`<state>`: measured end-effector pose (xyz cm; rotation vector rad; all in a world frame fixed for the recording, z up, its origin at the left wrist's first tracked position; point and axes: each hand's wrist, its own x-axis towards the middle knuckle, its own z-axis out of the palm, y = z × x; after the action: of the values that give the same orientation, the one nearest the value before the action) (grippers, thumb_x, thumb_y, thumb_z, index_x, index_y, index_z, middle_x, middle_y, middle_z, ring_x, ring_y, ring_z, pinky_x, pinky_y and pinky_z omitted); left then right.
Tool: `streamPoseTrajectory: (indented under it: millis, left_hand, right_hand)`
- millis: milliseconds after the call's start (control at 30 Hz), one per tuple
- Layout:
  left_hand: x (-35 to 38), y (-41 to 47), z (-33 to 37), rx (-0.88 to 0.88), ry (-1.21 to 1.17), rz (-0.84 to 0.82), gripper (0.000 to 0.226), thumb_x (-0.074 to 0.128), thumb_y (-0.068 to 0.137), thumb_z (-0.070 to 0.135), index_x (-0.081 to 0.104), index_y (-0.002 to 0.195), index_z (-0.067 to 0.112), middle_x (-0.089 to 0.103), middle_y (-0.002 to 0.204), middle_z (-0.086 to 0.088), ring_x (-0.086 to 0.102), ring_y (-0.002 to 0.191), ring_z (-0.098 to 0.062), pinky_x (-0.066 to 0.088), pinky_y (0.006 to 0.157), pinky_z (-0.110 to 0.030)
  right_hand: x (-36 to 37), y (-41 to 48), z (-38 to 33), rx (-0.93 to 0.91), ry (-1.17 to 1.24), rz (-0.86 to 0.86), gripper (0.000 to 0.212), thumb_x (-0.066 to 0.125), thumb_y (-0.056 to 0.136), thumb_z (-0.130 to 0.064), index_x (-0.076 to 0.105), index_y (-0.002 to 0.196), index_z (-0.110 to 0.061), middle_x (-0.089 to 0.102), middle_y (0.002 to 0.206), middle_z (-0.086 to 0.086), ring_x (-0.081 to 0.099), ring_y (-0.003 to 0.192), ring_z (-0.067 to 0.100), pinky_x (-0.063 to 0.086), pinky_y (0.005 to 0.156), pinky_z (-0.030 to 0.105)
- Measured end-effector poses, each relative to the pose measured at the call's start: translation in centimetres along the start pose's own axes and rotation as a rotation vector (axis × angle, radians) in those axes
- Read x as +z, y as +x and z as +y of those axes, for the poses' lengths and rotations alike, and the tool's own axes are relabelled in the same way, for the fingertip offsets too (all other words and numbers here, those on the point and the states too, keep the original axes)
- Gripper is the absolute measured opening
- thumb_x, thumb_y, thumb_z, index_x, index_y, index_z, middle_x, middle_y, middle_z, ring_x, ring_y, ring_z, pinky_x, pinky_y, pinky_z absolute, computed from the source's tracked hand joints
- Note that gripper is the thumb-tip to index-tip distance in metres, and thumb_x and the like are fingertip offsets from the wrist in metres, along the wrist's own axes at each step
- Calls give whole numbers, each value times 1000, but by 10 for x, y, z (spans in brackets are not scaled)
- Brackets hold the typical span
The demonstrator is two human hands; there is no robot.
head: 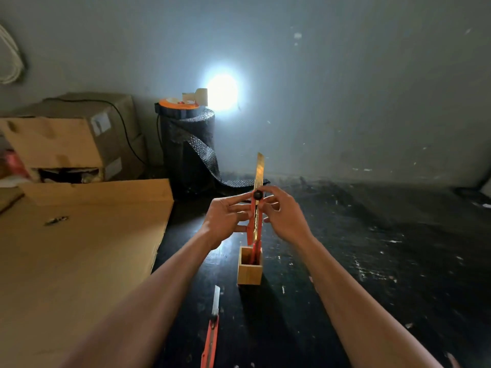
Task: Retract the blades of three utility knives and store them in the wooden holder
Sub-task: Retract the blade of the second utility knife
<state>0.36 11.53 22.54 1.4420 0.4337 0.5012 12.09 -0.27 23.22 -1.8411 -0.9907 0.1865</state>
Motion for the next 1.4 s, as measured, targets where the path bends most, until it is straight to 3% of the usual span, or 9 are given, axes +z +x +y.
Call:
streamPoseTrajectory:
  millis: [200,567,767,900,1000,1133,1300,1400]
  left_hand:
    - [4,2,16,19,2,-3,50,60,87,-24,71,125,8,82,88,-8,80,76,-22,64,59,-35]
    - [14,8,18,-6,-76,6,50,57,86,-24,71,124,7,79,104,-22,79,82,-29,64,59,-38]
    - [7,18,23,-21,-58,-6,51,61,86,-20,71,127,8,80,107,-16,78,95,-35,65,68,-46]
    - [9,21,21,-43,-55,5,47,66,86,-17,72,125,7,81,104,-15,80,89,-31,66,68,-47]
    - [11,23,21,-53,-77,17,45,66,86,-17,74,123,9,80,104,-15,80,90,-31,66,70,-47]
    - [13,26,25,-40,-54,33,44,67,86,-16,76,118,13,82,101,-12,80,89,-27,65,67,-41]
    - [16,29,24,-21,-21,63,46,67,85,-18,74,121,11,81,101,-12,80,88,-29,65,64,-40]
    - [19,30,25,-9,-12,79,45,65,86,-19,74,121,9,82,96,-8,81,83,-24,63,58,-35]
  right_hand:
    - [-12,10,-9,-27,30,29,20,60,101,-22,65,119,-27,72,113,-1,70,100,18,63,85,39]
    - [-23,9,0,-49,-42,-38,20,64,98,-16,69,117,-22,74,111,0,70,99,18,64,82,37]
    - [-19,3,7,-59,-47,-43,20,65,97,-20,69,116,-25,73,112,-4,70,96,14,58,70,18]
    - [-19,2,10,-38,-40,-38,19,65,97,-21,69,115,-26,73,113,-6,69,98,14,57,73,19]
    - [-21,-1,12,-38,-41,-54,17,66,96,-21,69,111,-29,71,107,-13,67,91,6,55,70,14]
    - [-17,-5,18,-29,-65,-81,19,68,95,-17,69,112,-27,72,111,-10,69,96,10,60,78,21]
    - [-16,-9,20,-31,-106,-85,20,68,95,-15,69,110,-27,66,105,-17,65,83,-3,52,64,6]
    - [-16,-9,20,-23,-116,-86,20,69,95,-16,66,106,-32,65,104,-17,64,82,-3,49,69,7]
